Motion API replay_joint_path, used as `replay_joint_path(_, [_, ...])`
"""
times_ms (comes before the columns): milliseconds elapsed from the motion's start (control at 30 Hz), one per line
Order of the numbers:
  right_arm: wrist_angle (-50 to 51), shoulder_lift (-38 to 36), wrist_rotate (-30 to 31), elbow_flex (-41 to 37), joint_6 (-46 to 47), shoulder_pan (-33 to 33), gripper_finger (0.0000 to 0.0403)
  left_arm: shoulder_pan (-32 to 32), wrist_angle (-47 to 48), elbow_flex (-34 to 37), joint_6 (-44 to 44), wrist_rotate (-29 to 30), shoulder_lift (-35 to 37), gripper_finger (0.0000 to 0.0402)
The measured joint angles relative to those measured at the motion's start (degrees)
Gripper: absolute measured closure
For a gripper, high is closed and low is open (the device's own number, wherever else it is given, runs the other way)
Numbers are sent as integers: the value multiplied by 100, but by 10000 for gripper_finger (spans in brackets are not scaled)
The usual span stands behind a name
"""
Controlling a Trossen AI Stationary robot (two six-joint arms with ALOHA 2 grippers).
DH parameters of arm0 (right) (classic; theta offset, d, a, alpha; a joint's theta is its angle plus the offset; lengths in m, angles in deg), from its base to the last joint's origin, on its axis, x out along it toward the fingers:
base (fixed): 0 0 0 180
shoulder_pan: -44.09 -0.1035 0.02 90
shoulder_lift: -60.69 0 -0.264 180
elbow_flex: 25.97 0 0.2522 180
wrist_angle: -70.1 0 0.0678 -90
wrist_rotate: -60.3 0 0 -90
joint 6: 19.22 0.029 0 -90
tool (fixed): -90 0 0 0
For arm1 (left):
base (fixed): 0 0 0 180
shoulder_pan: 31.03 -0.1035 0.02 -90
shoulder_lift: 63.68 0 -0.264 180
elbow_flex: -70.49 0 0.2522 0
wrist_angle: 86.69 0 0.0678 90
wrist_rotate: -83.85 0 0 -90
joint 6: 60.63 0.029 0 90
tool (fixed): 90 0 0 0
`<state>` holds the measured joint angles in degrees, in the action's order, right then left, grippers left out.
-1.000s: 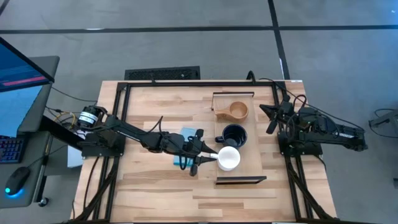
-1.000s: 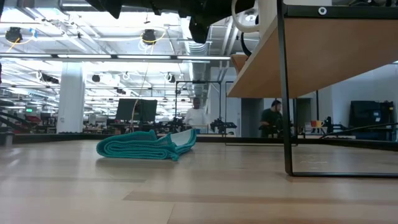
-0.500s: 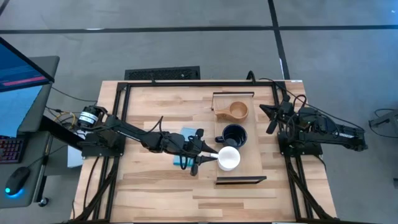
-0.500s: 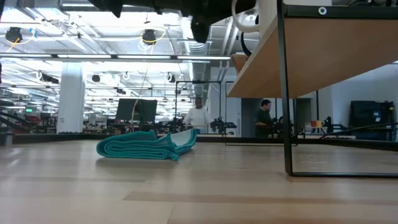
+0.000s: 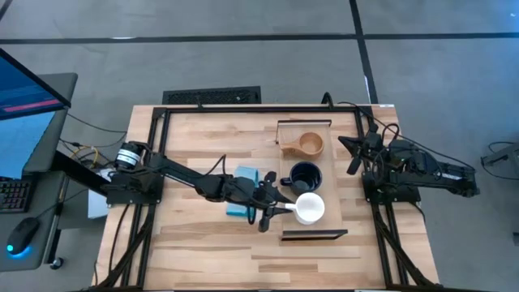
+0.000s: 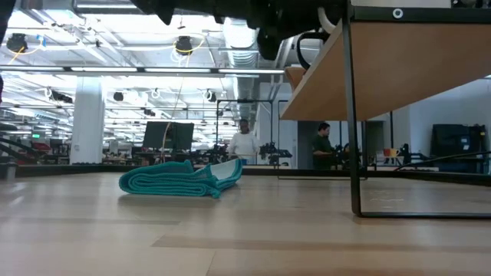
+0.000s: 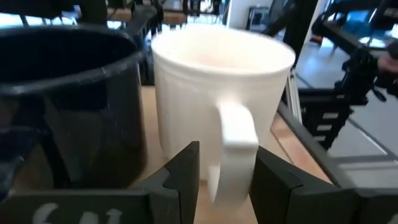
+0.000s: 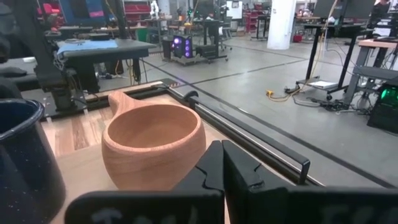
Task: Stack small to large cups/mugs on shelf
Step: Put the white mug on the shelf
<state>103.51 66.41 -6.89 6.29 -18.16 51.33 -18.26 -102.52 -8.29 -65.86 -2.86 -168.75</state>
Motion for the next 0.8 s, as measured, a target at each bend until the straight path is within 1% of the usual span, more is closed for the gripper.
replay_joint_path(100, [2,1,1,0,0,0,383,0,211,-53,4,27,-12,294])
replay_joint_path(300, [5,2,0,0,0,0,386,0,310,-58,9,43,-12,294])
replay_joint_path(567, [3,2,0,2,2,0,384,11,376,-61,264,43,10,294])
replay_joint_path(800, [3,2,0,2,2,0,385,56,1019,-61,311,186,391,294])
